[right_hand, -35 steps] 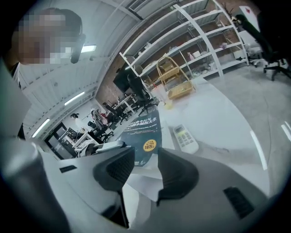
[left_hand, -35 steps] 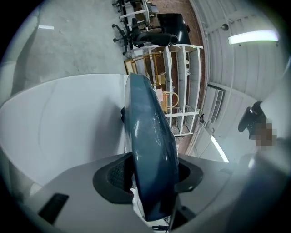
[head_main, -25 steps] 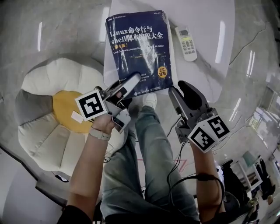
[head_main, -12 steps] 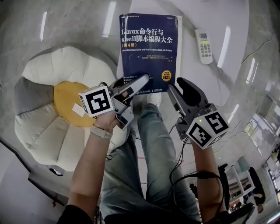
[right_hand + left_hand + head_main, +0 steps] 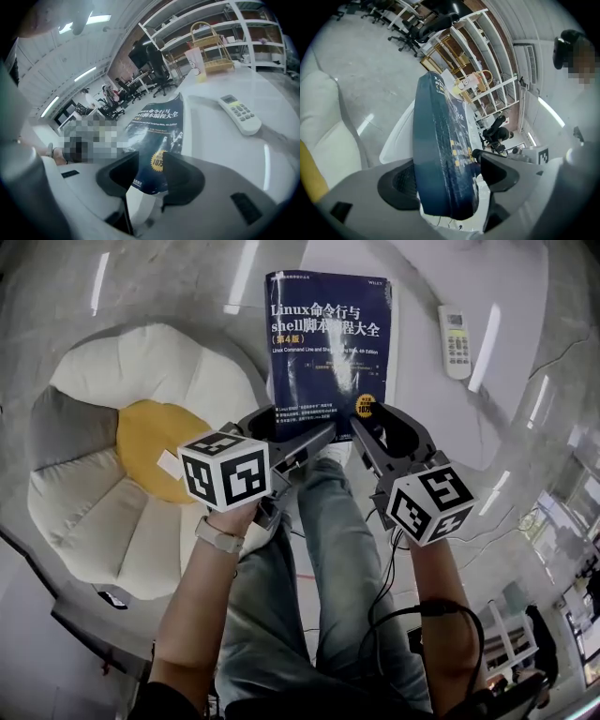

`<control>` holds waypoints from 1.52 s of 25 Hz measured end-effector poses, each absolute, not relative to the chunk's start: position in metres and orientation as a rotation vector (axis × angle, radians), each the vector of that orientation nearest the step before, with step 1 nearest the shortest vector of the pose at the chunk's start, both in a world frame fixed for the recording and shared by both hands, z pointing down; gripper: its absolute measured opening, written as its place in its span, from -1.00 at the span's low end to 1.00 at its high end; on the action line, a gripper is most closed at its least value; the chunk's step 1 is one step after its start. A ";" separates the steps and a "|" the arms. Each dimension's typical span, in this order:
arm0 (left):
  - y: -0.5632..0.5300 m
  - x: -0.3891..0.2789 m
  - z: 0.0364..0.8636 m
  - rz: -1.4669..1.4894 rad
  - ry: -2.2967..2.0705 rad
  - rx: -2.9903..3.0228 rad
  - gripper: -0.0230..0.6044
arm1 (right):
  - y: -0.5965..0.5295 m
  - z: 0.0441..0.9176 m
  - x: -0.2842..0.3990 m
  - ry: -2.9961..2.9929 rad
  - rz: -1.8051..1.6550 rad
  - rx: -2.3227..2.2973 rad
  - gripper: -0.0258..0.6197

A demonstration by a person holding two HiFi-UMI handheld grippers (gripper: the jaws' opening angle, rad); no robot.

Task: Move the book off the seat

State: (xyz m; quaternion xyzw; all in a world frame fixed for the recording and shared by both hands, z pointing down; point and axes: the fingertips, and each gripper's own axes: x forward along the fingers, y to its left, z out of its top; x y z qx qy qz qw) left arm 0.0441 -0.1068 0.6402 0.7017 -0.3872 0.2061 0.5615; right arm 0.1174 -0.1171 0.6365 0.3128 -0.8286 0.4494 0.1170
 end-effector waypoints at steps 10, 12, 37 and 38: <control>-0.085 -0.003 0.630 0.590 -1.052 1.625 0.30 | -0.124 0.640 0.126 -2.402 1.406 0.900 -0.46; -0.081 -0.017 0.623 0.562 -1.089 1.615 0.29 | -0.123 0.637 0.126 -2.402 1.397 0.908 -0.46; 0.114 -0.197 0.470 0.127 -1.519 1.576 0.28 | 0.028 0.490 -0.105 -2.658 1.033 0.328 -0.46; 0.122 -0.205 0.460 0.103 -1.543 1.576 0.28 | 0.037 0.482 -0.116 -2.666 1.016 0.291 -0.46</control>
